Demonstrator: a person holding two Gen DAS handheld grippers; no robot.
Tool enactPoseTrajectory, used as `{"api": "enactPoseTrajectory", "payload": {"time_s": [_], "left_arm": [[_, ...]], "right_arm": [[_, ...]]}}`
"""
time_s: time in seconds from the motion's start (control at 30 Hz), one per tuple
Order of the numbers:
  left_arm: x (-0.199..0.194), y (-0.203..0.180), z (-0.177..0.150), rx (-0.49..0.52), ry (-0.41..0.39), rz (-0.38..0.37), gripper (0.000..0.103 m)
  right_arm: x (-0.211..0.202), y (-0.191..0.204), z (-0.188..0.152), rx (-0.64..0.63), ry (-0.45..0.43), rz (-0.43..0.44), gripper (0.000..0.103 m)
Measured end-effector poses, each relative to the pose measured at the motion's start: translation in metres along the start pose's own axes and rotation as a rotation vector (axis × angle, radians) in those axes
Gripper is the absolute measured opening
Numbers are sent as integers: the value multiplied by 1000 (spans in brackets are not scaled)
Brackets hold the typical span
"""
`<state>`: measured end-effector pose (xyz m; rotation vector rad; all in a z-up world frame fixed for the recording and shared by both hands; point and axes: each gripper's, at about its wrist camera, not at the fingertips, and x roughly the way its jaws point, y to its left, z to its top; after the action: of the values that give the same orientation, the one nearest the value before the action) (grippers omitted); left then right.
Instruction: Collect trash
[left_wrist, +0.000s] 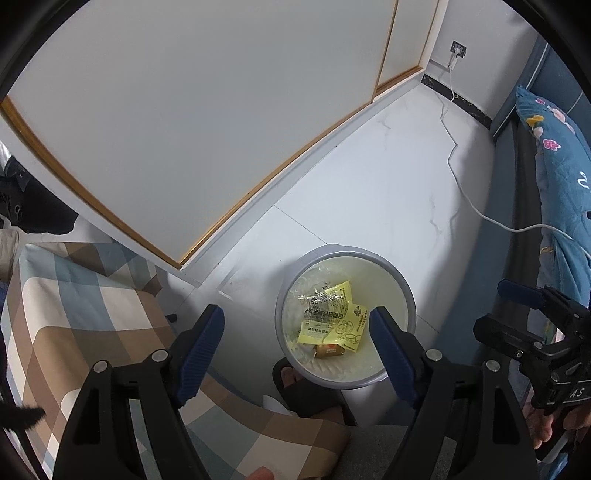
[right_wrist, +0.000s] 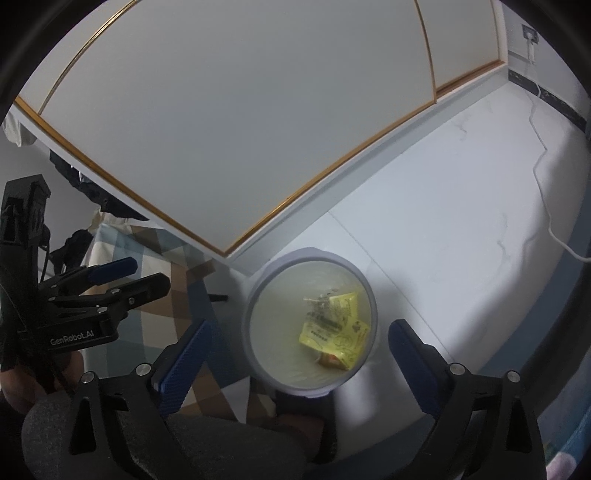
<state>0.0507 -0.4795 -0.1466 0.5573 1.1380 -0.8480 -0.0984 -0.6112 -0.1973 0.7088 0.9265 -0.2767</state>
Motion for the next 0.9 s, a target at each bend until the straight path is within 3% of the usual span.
{"api": "enactPoseTrajectory", "payload": {"time_s": [0.9], "left_arm": [[-5,1,-1,-16,-13,-1,78]], "right_arm": [[-7,0,0,-10,-23,-18,98]]}}
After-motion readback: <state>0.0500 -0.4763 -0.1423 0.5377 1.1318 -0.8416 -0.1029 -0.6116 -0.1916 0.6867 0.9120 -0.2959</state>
